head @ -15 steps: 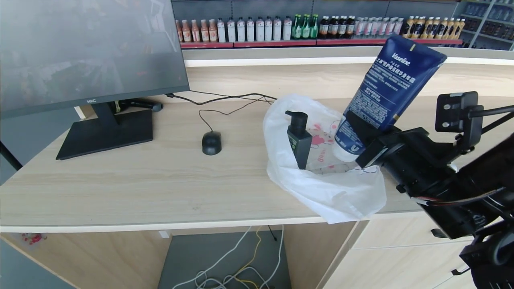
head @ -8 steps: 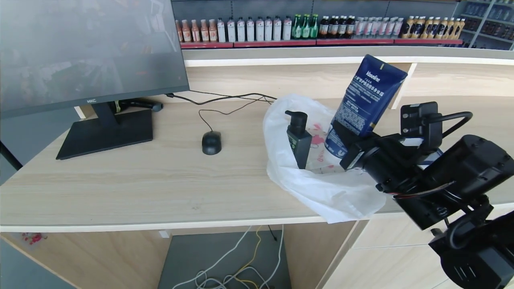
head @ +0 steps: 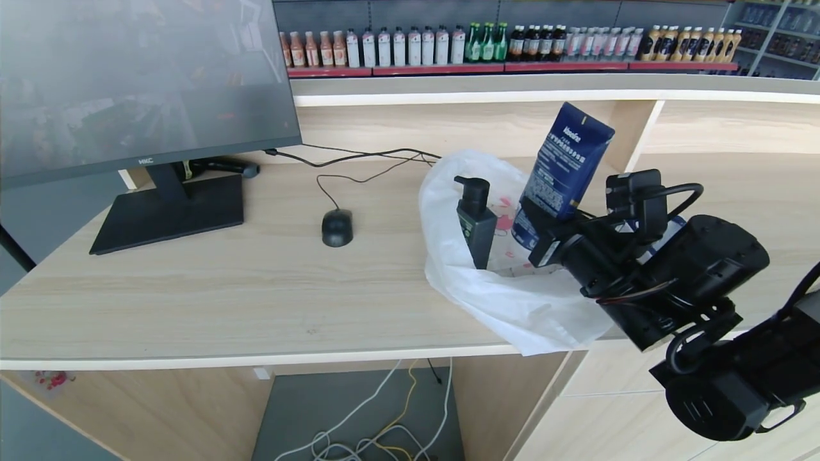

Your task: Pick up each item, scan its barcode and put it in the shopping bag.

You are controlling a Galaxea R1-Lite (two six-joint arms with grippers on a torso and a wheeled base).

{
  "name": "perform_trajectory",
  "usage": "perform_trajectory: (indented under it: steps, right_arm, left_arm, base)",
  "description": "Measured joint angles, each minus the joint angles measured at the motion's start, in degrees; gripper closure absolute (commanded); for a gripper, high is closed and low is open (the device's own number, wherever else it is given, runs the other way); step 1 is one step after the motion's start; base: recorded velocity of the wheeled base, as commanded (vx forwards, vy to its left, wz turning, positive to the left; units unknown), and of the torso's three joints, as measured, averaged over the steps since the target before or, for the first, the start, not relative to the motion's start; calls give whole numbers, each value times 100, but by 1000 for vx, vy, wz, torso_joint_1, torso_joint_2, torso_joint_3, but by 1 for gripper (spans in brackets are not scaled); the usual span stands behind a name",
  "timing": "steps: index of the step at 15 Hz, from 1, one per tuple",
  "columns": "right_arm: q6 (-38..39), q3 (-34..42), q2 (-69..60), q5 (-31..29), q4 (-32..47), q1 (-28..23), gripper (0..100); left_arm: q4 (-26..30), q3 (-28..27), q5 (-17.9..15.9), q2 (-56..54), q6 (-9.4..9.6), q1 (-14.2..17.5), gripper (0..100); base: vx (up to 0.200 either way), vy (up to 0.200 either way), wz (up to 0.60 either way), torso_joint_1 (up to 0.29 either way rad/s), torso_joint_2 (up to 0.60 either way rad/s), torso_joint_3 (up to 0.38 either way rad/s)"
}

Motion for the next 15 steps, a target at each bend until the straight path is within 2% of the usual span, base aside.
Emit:
perform_trajectory:
  steps: [15]
  right_arm:
    - [4,44,417,0,-27,-17,100]
  left_arm:
    - [0,0,0,0,0,0,0]
  base:
    - [0,0,0,0,0,0]
